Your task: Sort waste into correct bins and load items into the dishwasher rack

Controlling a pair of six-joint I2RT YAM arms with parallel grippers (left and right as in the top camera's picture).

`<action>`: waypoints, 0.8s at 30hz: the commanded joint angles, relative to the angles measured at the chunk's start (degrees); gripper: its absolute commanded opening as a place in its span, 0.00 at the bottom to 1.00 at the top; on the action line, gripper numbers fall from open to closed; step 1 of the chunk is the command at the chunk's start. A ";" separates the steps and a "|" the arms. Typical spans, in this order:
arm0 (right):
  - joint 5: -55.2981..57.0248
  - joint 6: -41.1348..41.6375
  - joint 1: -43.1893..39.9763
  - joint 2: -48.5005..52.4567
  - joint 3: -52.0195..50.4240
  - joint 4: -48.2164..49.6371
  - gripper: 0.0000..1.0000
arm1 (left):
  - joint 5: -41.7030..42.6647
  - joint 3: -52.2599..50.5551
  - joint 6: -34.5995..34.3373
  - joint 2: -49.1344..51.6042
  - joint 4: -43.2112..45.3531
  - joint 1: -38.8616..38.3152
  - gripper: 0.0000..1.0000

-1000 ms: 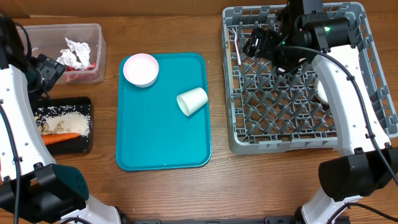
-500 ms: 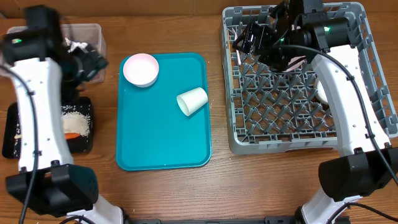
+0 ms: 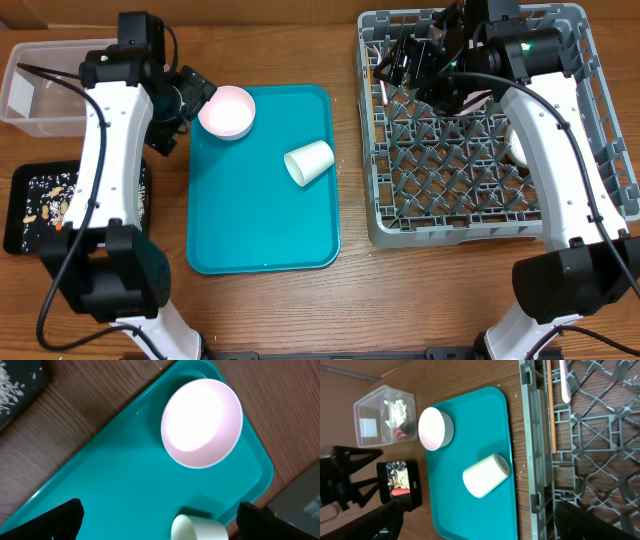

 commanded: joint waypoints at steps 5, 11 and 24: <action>-0.70 0.26 0.20 -0.07 -0.24 0.20 1.00 | 0.79 -0.66 -0.92 5.18 -0.72 0.20 1.00; -0.70 0.26 0.20 -0.07 -0.24 0.20 1.00 | 0.11 0.44 3.76 4.13 -0.59 0.59 1.00; -0.70 0.26 0.20 -0.07 -0.24 0.20 1.00 | -5.05 1.97 8.72 -2.97 -1.49 6.08 1.00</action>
